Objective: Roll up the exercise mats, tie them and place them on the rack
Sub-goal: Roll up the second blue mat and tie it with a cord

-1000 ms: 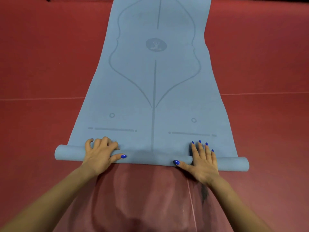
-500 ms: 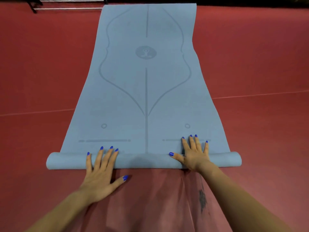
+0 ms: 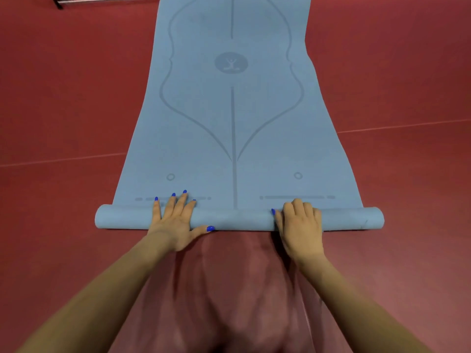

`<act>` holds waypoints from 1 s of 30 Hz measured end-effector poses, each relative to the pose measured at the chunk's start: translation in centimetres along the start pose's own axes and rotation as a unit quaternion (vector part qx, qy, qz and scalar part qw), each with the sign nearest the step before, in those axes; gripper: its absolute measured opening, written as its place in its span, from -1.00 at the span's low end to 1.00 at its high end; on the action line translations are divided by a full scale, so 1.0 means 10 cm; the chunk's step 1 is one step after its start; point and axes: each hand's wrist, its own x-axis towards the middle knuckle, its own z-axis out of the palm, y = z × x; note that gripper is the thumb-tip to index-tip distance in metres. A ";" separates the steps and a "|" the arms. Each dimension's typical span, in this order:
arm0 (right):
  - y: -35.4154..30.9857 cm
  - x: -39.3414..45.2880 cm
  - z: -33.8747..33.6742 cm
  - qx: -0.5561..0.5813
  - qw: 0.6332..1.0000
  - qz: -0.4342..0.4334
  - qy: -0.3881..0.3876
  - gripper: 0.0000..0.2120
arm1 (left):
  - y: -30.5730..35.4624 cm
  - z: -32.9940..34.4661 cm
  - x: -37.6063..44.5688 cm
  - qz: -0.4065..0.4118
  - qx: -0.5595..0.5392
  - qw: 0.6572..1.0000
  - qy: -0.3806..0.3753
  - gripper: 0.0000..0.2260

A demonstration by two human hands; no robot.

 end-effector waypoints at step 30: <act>0.26 0.39 0.13 0.034 0.975 -0.077 -0.205 -0.22 | -0.14 -0.08 0.24 0.053 0.022 0.983 0.172 -0.43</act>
